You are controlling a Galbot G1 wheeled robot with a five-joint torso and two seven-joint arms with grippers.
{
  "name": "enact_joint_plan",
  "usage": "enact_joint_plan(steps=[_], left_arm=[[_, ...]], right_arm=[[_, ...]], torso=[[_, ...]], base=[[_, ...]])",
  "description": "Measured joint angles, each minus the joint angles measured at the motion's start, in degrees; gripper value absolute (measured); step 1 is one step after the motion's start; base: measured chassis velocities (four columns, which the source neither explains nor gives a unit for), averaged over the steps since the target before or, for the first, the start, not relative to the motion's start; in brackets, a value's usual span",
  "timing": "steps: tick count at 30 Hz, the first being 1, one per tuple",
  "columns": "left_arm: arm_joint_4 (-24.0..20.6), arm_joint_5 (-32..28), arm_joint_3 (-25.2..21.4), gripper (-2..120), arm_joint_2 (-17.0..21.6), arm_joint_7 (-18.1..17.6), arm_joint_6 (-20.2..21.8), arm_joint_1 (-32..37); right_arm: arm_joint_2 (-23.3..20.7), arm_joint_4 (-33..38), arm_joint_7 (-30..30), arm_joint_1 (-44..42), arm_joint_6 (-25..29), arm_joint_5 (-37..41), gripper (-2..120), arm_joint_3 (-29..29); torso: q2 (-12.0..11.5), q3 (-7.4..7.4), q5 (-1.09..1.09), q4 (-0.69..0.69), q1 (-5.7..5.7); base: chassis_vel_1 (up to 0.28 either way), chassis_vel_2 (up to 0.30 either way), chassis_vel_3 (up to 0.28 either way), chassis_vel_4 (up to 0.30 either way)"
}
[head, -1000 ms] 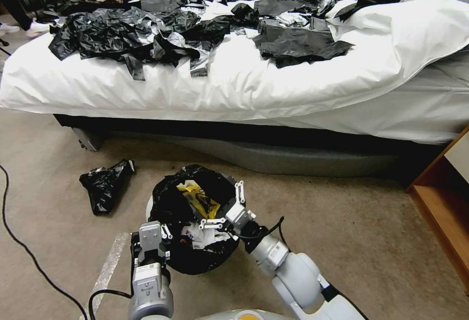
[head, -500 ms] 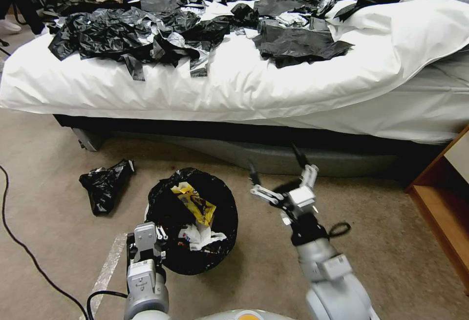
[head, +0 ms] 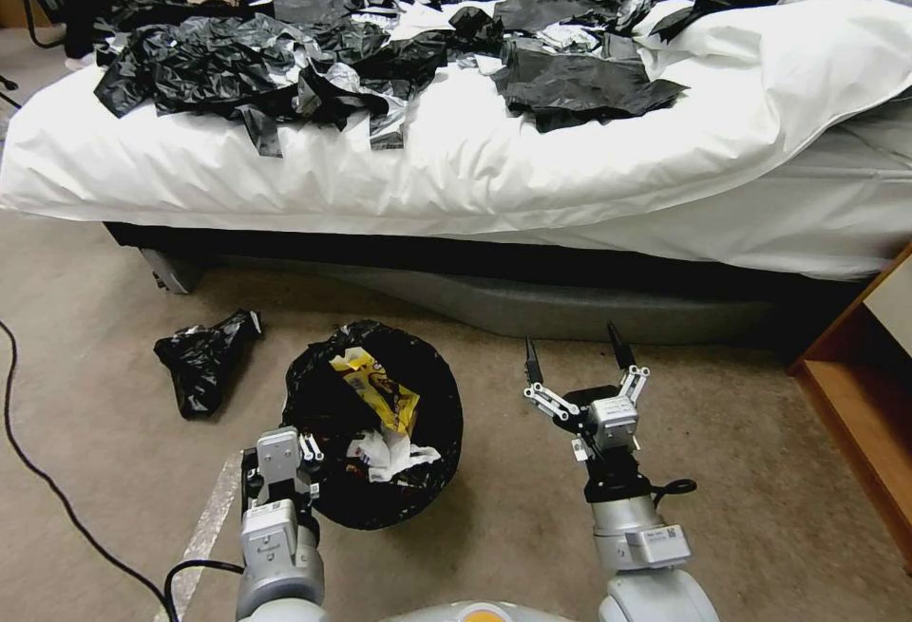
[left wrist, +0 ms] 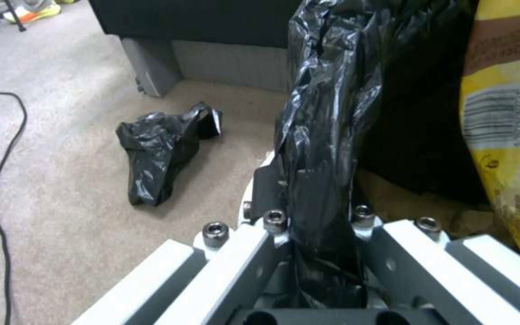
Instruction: Pick up the trash bin, then pick up the garbage from the floor and place it into the trash bin.
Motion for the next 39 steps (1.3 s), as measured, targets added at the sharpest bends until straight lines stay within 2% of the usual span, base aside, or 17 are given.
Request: enact_joint_plan(steps=[17, 39], left_arm=[[0.4, -0.2, 0.0, 1, -0.4, -0.3, 0.1, -0.4], [0.0, -0.2, 0.1, 1, -0.5, -0.3, 0.1, 0.2]], right_arm=[[-0.4, -1.6, 0.1, 1.3, -1.2, 1.1, 100, -1.1], [0.0, -1.7, 0.1, 0.5, -1.8, -0.2, 100, -2.4]], torso=[[0.0, 0.00, 0.00, 0.00, 0.00], [0.0, 0.00, 0.00, 0.01, 0.00]], base=[[0.003, 0.007, 0.008, 0.004], [0.091, 0.080, 0.086, 0.093]])
